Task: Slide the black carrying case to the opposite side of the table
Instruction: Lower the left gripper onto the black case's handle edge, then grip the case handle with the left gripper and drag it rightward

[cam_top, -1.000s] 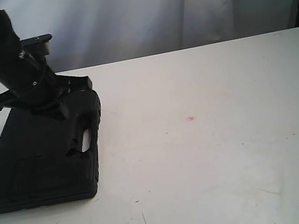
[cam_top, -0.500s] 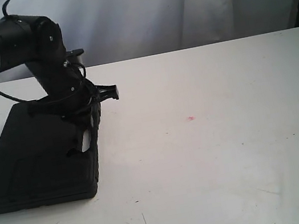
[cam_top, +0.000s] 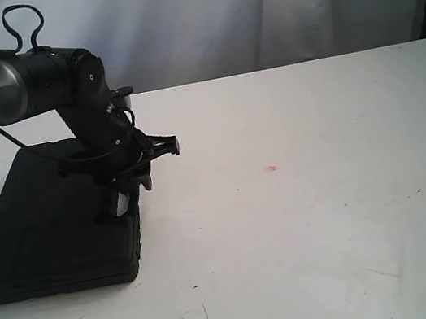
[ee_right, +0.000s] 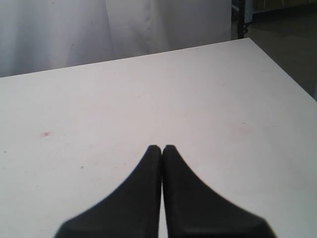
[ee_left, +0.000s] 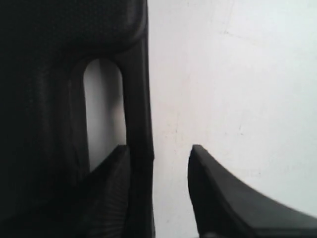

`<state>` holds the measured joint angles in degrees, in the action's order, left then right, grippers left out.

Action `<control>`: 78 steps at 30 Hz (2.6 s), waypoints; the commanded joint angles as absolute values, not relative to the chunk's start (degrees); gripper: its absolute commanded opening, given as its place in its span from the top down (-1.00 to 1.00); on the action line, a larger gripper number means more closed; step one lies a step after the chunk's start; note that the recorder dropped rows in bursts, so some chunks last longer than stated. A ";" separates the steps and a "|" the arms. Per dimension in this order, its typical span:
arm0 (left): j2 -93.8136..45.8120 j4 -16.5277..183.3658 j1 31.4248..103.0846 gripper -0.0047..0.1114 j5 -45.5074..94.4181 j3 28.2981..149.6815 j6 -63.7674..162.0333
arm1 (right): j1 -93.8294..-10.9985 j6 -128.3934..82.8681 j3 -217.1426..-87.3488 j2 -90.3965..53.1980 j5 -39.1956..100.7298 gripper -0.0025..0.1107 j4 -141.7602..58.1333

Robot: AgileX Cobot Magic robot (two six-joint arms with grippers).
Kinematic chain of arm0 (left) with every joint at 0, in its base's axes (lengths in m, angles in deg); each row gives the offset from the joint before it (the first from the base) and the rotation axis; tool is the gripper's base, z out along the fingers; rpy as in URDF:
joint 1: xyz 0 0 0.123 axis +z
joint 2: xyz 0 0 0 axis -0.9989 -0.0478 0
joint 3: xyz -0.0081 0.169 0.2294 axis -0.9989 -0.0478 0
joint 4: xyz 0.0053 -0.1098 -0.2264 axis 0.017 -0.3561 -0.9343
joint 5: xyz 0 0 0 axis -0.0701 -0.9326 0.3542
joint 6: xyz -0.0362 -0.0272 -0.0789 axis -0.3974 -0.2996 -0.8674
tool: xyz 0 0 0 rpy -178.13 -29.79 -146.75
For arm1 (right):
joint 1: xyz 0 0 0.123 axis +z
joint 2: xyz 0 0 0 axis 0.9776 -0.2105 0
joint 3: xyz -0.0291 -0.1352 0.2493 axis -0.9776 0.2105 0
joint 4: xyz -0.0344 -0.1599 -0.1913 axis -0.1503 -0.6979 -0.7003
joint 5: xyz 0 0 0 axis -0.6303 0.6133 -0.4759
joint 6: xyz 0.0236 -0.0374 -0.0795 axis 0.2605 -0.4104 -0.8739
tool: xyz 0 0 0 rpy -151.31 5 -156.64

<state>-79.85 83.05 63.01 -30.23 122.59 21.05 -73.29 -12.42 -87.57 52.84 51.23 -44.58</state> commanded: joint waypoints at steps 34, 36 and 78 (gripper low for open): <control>-83.63 79.61 62.65 0.92 -28.01 123.21 19.63 | -73.47 -12.30 -87.35 53.20 50.88 0.96 -44.25; -83.63 76.67 62.55 0.92 -28.01 123.21 19.77 | -73.47 -12.30 -87.35 53.20 50.88 0.96 -44.25; -84.80 65.13 49.26 0.92 -20.69 127.75 12.27 | -73.47 -12.30 -87.35 53.20 50.88 0.96 -44.25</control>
